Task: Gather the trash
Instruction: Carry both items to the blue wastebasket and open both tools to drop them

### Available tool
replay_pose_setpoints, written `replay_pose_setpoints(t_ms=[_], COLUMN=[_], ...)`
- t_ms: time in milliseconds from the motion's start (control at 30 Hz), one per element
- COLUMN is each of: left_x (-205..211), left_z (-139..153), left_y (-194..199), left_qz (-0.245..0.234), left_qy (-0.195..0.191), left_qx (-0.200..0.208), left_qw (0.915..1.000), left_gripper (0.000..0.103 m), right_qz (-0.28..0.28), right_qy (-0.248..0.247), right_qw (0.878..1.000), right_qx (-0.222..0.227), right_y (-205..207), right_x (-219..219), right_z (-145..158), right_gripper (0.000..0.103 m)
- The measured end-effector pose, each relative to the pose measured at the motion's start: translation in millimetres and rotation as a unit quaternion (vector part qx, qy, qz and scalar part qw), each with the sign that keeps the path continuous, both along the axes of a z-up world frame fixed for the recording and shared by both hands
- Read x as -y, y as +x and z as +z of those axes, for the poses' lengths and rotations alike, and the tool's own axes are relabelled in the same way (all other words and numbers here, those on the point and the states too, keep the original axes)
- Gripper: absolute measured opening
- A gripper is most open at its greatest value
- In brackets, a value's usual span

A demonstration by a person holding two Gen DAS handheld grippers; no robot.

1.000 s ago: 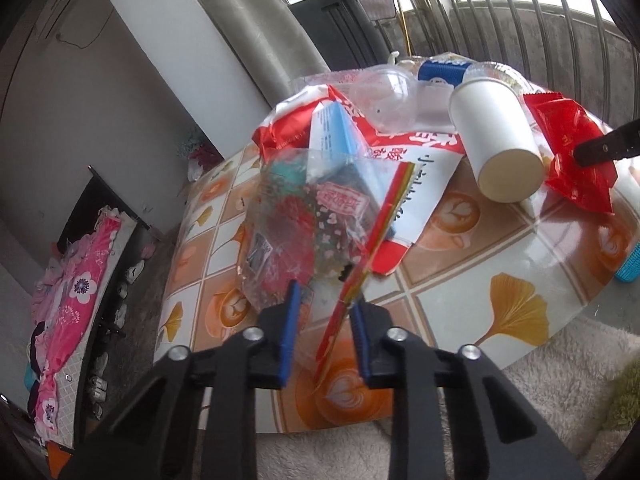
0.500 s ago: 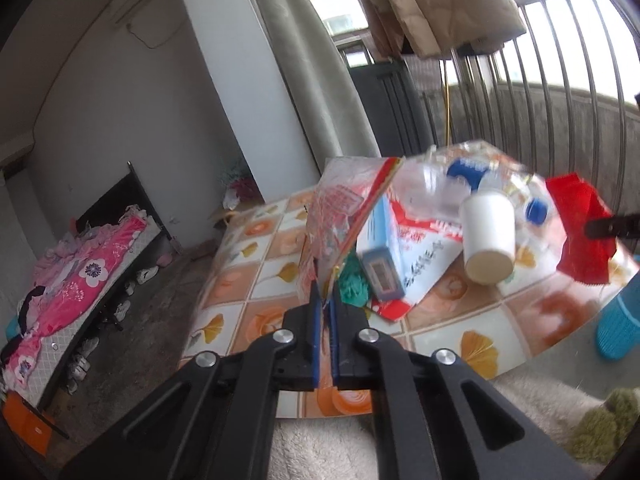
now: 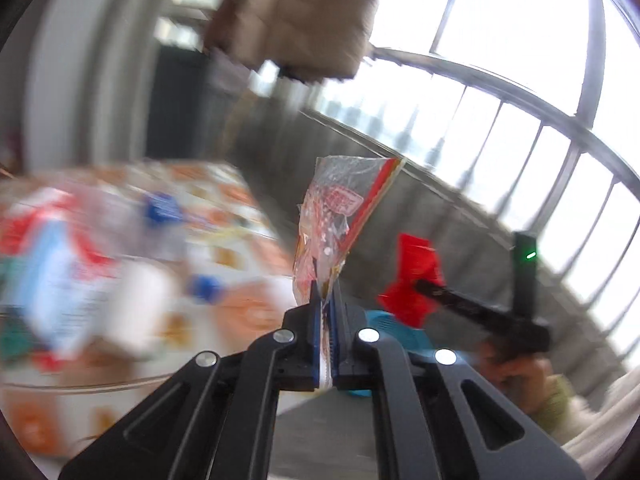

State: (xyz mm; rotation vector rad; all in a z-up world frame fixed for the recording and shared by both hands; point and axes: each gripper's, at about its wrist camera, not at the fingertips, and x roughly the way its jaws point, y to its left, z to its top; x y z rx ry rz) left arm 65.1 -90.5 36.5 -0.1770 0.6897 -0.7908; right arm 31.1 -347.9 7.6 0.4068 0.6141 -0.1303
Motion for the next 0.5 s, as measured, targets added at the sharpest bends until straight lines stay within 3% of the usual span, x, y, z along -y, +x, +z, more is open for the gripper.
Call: replay_pose_setpoints(t_ms=[100, 200, 433, 467, 500], left_x=[80.2, 159.7, 307.6, 322.1, 332.5], left_z=[-23.8, -60.7, -161.2, -174.4, -180.1], left_y=[32.4, 56.0, 82.8, 88.9, 98.4], left_qz=[-0.089, -0.161, -0.21, -0.209, -0.203], left_qy=[-0.002, 0.008, 0.086, 0.086, 0.083], left_qx=[-0.066, -0.147, -0.252, -0.266, -0.278], left_qw=[0.9938, 0.9759, 0.9406, 0.937, 0.9352], left_gripper=[0.003, 0.003, 0.004, 0.004, 0.007], right_qz=[-0.081, -0.148, -0.238, -0.246, -0.252], right_qy=[0.034, 0.073, 0.161, 0.173, 0.182], right_qw=[0.995, 0.983, 0.947, 0.943, 0.938], right_qx=[-0.04, -0.086, -0.141, -0.145, -0.154], right_y=[-11.5, -20.8, -24.1, -21.4, -18.3], right_x=[59.2, 111.2, 196.4, 207.4, 216.1], right_z=[-31.5, -71.0, -156.9, -168.8, -181.5], right_gripper=[0.0, 0.0, 0.005, 0.011, 0.025])
